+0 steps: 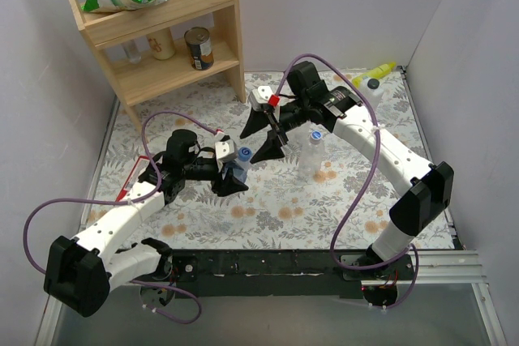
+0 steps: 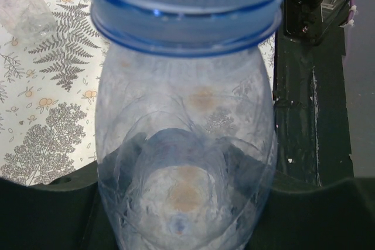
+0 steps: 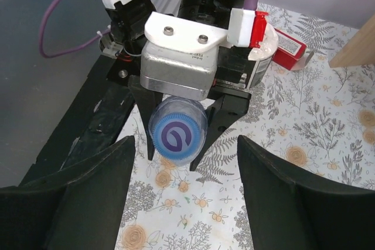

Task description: Screw on the bottle caps

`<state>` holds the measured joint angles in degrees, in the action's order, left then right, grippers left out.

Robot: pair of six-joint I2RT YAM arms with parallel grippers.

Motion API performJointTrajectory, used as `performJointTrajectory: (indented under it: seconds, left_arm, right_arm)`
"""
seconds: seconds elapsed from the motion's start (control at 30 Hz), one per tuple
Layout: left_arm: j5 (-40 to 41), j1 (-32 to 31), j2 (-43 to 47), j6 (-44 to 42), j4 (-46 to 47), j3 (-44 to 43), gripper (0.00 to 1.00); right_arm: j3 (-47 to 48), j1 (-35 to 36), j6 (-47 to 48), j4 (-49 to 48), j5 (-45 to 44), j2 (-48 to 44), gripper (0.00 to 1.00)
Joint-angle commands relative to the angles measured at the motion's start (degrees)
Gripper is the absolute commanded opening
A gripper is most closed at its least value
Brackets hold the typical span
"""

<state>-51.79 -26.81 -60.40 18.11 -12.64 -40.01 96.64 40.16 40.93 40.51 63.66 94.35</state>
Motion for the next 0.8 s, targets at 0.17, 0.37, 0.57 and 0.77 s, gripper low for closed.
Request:
performJointTrajectory:
  seconds: [0.17,0.37,0.57,0.77]
  left_arm:
    - [-1.65,0.0,-0.33,-1.5,-0.98,-3.14,0.0]
    - [-0.86,0.0,-0.86,-1.59,-0.72,-3.67,0.0]
    - [-0.33,0.0,-0.51,-1.24,-0.28,-3.5,0.0]
    - [-0.15,0.0,-0.33,-1.06,0.16,-3.15,0.0]
  right_arm:
    - [-0.13,0.27,-6.02,-5.25,5.42,-0.13,0.63]
    - [-0.66,0.44,-7.79,-6.06,5.69,0.58,0.56]
    - [-0.58,0.53,-8.14,-4.92,5.16,1.1,0.57]
    - [-1.45,0.53,-7.97,-5.71,3.23,1.19,0.57]
